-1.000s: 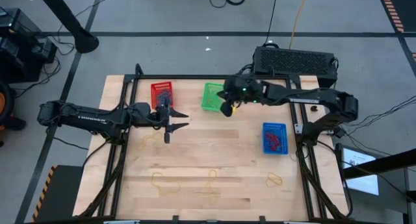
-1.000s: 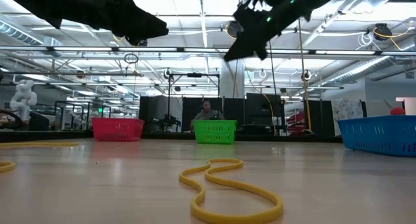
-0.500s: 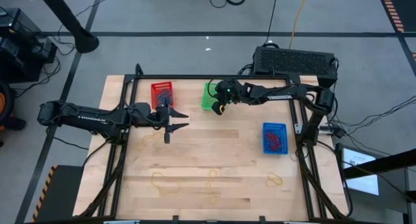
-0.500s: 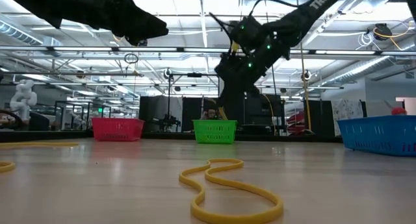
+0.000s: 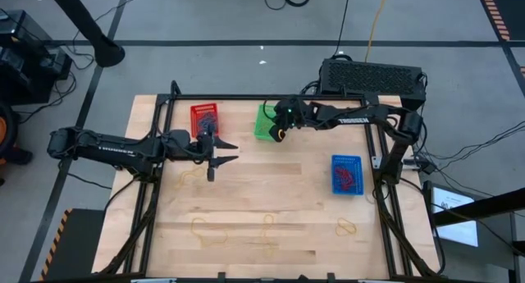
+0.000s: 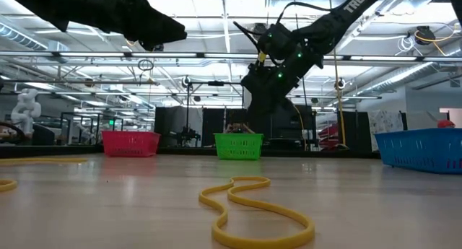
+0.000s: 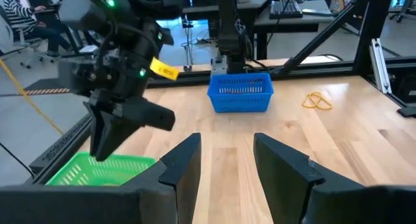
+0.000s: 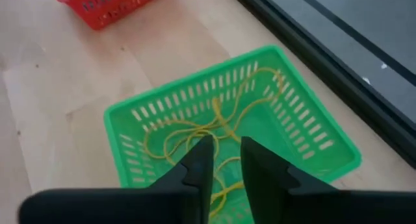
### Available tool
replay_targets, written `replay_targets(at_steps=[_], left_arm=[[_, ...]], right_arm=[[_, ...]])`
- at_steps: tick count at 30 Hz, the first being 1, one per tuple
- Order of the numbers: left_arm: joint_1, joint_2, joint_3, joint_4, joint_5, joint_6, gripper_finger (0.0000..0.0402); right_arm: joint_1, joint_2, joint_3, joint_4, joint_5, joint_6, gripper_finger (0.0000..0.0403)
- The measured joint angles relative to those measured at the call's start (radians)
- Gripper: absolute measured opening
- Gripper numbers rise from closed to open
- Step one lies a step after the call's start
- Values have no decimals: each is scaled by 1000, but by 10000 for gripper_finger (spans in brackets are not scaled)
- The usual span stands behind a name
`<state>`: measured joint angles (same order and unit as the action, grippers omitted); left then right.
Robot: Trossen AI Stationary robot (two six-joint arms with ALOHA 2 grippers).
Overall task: Sort rubber bands into baskets
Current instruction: Put the yellow rubber band into the green bin
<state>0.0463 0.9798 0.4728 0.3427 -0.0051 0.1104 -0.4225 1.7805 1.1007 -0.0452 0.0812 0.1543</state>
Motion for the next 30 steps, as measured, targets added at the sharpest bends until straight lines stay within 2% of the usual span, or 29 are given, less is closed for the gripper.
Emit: replay_targets(at_steps=[7, 15, 19, 24, 30], left_arm=[[-1, 0, 0, -115, 23, -80, 150], [-3, 0, 0, -173, 336, -103, 150], [-40, 0, 0, -122, 424, -105, 150], [-93, 0, 1, -57, 425, -73, 150], [-139, 0, 2, -10, 425, -52, 150]], right_arm=[[4, -40, 0, -62, -26, -8, 109], [98, -194, 1, -266, -233, 8, 108], [219, -293, 1, -416, -249, 84, 105], [438, -394, 1, -528, -245, 252, 104], [719, -413, 1, -548, -242, 478, 104]])
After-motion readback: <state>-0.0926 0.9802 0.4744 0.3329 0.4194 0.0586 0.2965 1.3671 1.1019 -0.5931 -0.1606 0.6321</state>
